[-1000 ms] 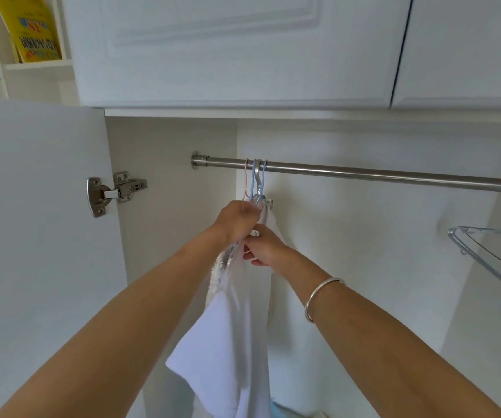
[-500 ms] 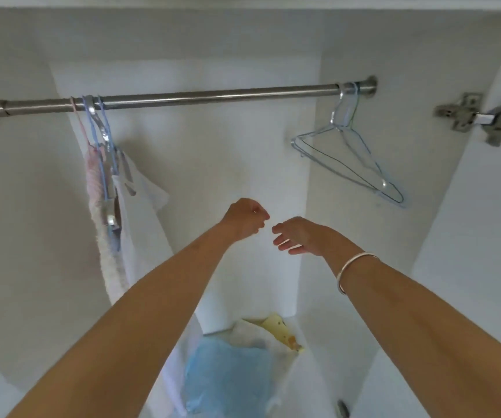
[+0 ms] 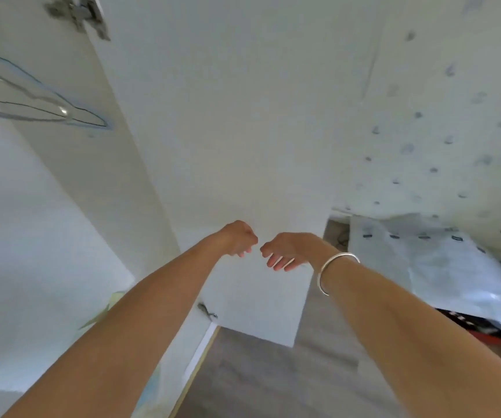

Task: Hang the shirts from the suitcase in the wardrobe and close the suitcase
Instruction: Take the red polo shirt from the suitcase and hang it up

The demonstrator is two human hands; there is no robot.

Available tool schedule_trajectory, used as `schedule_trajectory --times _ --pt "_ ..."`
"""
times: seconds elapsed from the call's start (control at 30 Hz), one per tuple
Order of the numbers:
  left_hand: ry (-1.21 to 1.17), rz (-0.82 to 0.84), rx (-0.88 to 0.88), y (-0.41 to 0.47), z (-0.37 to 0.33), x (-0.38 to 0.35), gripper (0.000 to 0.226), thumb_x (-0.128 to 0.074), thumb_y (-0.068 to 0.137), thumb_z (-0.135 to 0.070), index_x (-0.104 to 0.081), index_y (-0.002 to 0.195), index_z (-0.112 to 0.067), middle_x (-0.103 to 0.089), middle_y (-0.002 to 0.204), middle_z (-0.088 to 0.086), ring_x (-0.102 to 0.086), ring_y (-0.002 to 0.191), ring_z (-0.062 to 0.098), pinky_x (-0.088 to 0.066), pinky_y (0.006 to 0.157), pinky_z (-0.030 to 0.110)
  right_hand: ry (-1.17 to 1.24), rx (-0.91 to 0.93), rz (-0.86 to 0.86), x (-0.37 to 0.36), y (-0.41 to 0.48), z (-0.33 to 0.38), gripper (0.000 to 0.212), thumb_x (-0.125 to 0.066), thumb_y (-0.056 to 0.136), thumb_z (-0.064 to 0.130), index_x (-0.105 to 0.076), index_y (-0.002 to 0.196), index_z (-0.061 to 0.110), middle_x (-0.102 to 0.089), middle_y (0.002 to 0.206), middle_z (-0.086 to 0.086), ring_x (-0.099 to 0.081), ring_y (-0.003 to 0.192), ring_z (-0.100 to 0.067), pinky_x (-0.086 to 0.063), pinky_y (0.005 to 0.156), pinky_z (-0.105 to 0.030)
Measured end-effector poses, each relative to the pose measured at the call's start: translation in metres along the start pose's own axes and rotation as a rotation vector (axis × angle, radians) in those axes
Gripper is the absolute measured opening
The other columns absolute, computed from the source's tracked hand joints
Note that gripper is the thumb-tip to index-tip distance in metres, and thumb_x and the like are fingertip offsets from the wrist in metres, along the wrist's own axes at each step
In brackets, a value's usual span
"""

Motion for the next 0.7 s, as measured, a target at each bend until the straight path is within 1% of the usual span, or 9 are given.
schedule_trajectory --times 0.13,0.2,0.3,0.4,0.47,0.5,0.57,0.6,0.7 --pt "0.134 0.173 -0.136 0.004 -0.084 -0.104 0.030 -0.045 0.094 -0.021 -0.062 0.113 -0.005 -0.067 0.104 0.008 -0.058 0.081 0.023 -0.045 0.073 0.028 0.176 -0.170 -0.124 0.026 -0.044 -0.132 0.038 -0.042 0.098 0.033 -0.055 0.126 0.011 -0.065 0.117 -0.007 -0.062 0.107 -0.021 -0.047 0.099 -0.036" --pt "0.202 0.251 -0.237 -0.002 -0.130 -0.155 0.030 -0.046 0.092 -0.021 -0.065 0.107 -0.003 -0.069 0.106 0.013 -0.059 0.080 0.025 -0.046 0.072 0.028 0.274 -0.240 -0.199 0.038 -0.072 -0.194 0.034 -0.043 0.098 0.031 -0.056 0.122 0.011 -0.065 0.111 -0.005 -0.062 0.102 -0.020 -0.047 0.099 -0.036" --pt "0.289 0.373 -0.403 -0.022 -0.203 -0.237 0.020 -0.048 0.092 -0.018 -0.065 0.097 -0.008 -0.065 0.092 0.012 -0.059 0.079 0.025 -0.046 0.071 0.027 0.443 -0.346 -0.315 0.049 -0.125 -0.286 0.025 -0.045 0.096 0.031 -0.055 0.111 0.014 -0.063 0.097 0.000 -0.059 0.094 -0.019 -0.047 0.090 -0.033" --pt "0.403 0.498 -0.540 -0.062 -0.269 -0.326 0.019 -0.046 0.094 -0.018 -0.062 0.100 -0.010 -0.063 0.090 0.009 -0.057 0.075 0.025 -0.043 0.065 0.026 0.626 -0.454 -0.477 0.047 -0.189 -0.382 0.022 -0.045 0.093 0.031 -0.058 0.100 0.015 -0.062 0.085 -0.002 -0.057 0.086 -0.021 -0.043 0.077 -0.031" --pt "0.474 0.576 -0.634 -0.095 -0.301 -0.379 0.018 -0.045 0.093 -0.019 -0.061 0.099 -0.012 -0.062 0.089 0.007 -0.057 0.074 0.023 -0.041 0.058 0.023 0.735 -0.545 -0.591 0.037 -0.233 -0.438 0.023 -0.044 0.092 0.030 -0.060 0.090 0.013 -0.061 0.083 -0.008 -0.056 0.078 -0.022 -0.043 0.070 -0.030" --pt "0.512 0.622 -0.675 -0.112 -0.312 -0.406 0.019 -0.045 0.093 -0.019 -0.061 0.100 -0.012 -0.062 0.089 0.007 -0.058 0.074 0.022 -0.042 0.058 0.022 0.779 -0.590 -0.651 0.028 -0.255 -0.463 0.027 -0.044 0.092 0.029 -0.061 0.083 0.010 -0.062 0.076 -0.008 -0.057 0.070 -0.021 -0.043 0.065 -0.027" --pt "0.610 0.726 -0.760 -0.152 -0.327 -0.463 0.018 -0.045 0.093 -0.021 -0.061 0.099 -0.014 -0.063 0.092 0.007 -0.060 0.077 0.022 -0.045 0.065 0.024 0.865 -0.692 -0.771 0.002 -0.304 -0.511 0.034 -0.043 0.093 0.026 -0.058 0.069 0.009 -0.057 0.055 -0.004 -0.053 0.047 -0.019 -0.039 0.053 -0.021" --pt "0.647 0.758 -0.791 -0.166 -0.328 -0.485 0.018 -0.046 0.092 -0.022 -0.062 0.098 -0.016 -0.064 0.094 0.008 -0.060 0.078 0.023 -0.047 0.068 0.025 0.890 -0.737 -0.809 -0.010 -0.323 -0.525 0.034 -0.042 0.093 0.025 -0.056 0.066 0.009 -0.053 0.051 -0.004 -0.047 0.042 -0.019 -0.036 0.050 -0.021" --pt "0.795 0.885 -0.941 -0.233 -0.327 -0.561 0.020 -0.047 0.089 -0.023 -0.064 0.097 -0.017 -0.068 0.094 0.010 -0.060 0.075 0.024 -0.048 0.069 0.027 1.039 -0.898 -0.934 -0.074 -0.387 -0.574 0.029 -0.041 0.091 0.022 -0.059 0.074 0.007 -0.056 0.059 -0.008 -0.050 0.052 -0.022 -0.039 0.055 -0.024"
Point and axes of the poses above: each hand's wrist, its own y-axis towards the middle knuckle, its own x-axis out of the back of the hand, z = x × y, the point moved 10 cm from there along y, towards the middle knuckle
